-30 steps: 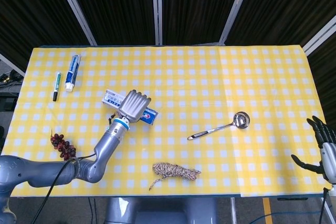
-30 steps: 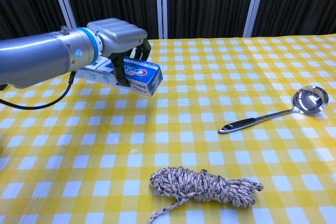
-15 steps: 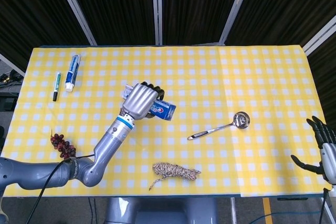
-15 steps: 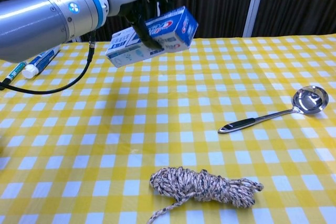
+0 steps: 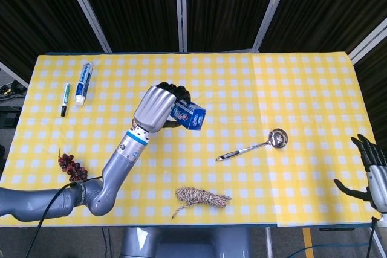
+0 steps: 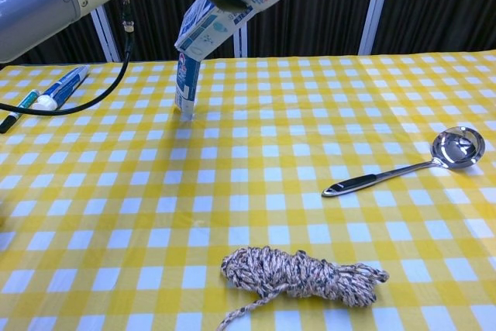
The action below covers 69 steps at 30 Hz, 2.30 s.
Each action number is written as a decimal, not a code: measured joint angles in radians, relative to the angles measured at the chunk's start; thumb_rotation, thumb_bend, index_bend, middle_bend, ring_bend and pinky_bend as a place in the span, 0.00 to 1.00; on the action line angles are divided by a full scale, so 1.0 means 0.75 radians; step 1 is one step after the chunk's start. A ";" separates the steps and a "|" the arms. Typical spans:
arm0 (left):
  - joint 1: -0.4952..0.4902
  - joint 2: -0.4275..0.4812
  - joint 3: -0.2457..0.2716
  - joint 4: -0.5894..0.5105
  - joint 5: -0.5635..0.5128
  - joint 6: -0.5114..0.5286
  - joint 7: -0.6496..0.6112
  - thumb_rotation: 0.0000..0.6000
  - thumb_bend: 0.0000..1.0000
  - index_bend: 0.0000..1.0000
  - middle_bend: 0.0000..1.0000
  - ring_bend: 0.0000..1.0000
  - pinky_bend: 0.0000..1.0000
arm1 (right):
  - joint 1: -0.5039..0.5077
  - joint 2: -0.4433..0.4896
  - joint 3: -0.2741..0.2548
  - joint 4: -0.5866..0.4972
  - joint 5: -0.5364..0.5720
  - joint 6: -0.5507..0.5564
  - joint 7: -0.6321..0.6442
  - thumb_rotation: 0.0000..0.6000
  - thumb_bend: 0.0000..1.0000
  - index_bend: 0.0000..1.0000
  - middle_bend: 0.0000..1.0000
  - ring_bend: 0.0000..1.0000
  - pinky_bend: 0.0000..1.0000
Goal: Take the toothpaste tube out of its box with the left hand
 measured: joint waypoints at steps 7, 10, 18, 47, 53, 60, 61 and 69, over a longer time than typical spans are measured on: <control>0.010 0.048 -0.036 -0.113 0.028 0.017 -0.004 1.00 0.45 0.62 0.43 0.44 0.40 | 0.001 -0.002 -0.003 -0.003 -0.004 -0.002 -0.008 1.00 0.08 0.00 0.00 0.00 0.00; 0.011 0.070 -0.056 -0.167 0.039 0.027 0.007 1.00 0.45 0.62 0.43 0.44 0.40 | 0.000 -0.001 -0.004 -0.006 -0.007 0.002 -0.010 1.00 0.08 0.00 0.00 0.00 0.00; 0.017 0.134 -0.049 -0.256 -0.018 0.007 0.125 1.00 0.45 0.62 0.43 0.44 0.40 | -0.003 0.002 -0.008 -0.015 -0.019 0.011 -0.014 1.00 0.08 0.00 0.00 0.00 0.00; 0.218 0.140 0.259 -0.043 -0.117 -0.066 0.212 1.00 0.15 0.06 0.00 0.00 0.00 | 0.006 -0.018 -0.021 -0.030 -0.009 -0.015 -0.124 1.00 0.08 0.00 0.00 0.00 0.00; 0.344 0.206 0.336 -0.124 -0.010 0.092 0.191 1.00 0.15 0.01 0.00 0.00 0.00 | 0.006 -0.033 -0.020 -0.032 -0.003 -0.013 -0.184 1.00 0.08 0.00 0.00 0.00 0.00; 0.623 0.232 0.515 -0.122 0.201 0.407 0.164 1.00 0.13 0.00 0.00 0.00 0.00 | 0.009 -0.057 -0.021 -0.031 -0.002 -0.009 -0.249 1.00 0.08 0.00 0.00 0.00 0.00; 0.658 0.232 0.535 -0.112 0.221 0.440 0.155 1.00 0.13 0.00 0.00 0.00 0.00 | 0.010 -0.061 -0.021 -0.030 -0.003 -0.009 -0.257 1.00 0.08 0.00 0.00 0.00 0.00; 0.932 0.218 0.646 0.045 0.333 0.645 0.016 1.00 0.13 0.00 0.00 0.00 0.00 | 0.015 -0.100 -0.026 -0.026 -0.019 0.000 -0.348 1.00 0.08 0.00 0.00 0.00 0.00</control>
